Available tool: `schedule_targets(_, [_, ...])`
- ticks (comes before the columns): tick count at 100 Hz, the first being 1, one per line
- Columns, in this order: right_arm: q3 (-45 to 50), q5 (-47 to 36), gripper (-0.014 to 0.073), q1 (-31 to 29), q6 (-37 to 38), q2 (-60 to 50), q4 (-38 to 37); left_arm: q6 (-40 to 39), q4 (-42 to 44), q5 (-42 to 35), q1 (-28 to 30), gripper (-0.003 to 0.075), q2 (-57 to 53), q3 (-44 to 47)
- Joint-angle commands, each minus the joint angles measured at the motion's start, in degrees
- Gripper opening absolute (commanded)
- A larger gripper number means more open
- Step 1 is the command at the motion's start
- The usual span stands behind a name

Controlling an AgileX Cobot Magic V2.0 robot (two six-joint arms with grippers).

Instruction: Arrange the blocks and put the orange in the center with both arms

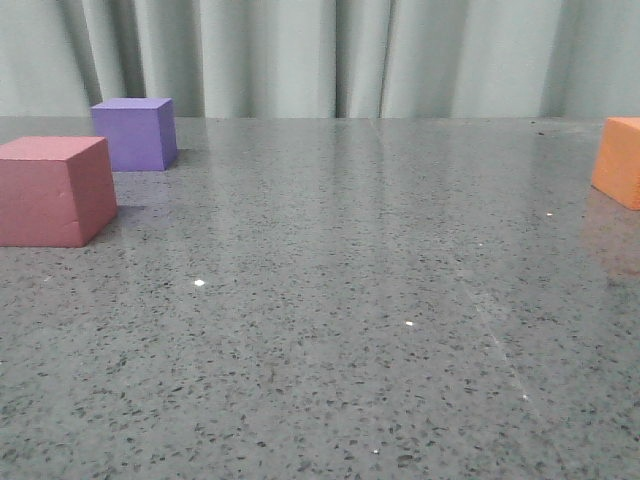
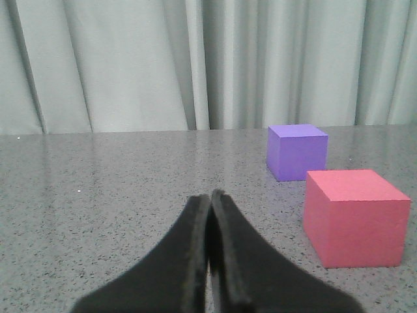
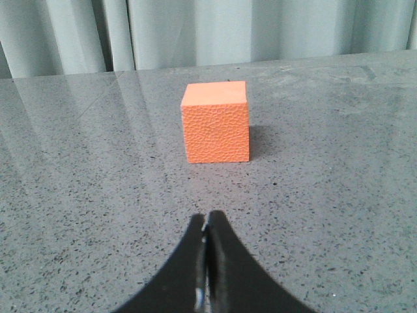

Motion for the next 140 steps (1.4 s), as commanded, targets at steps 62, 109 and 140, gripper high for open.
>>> schedule_targets(62, [-0.9, -6.5, -0.0067, -0.3, -0.4, -1.4, 0.0, -0.1, -0.5, -4.2, 0.0, -0.0019, -1.8, 3.0])
schedule_targets(109, [-33.9, 21.1, -0.0067, -0.3, 0.7, 20.9, 0.0, -0.1, -0.5, -4.2, 0.0, -0.0019, -1.8, 3.0])
schedule_targets(140, [-55.4, 24.0, -0.0067, -0.3, 0.6, 48.2, 0.0, -0.1, -0.5, -4.2, 0.0, -0.0019, -1.8, 3.0])
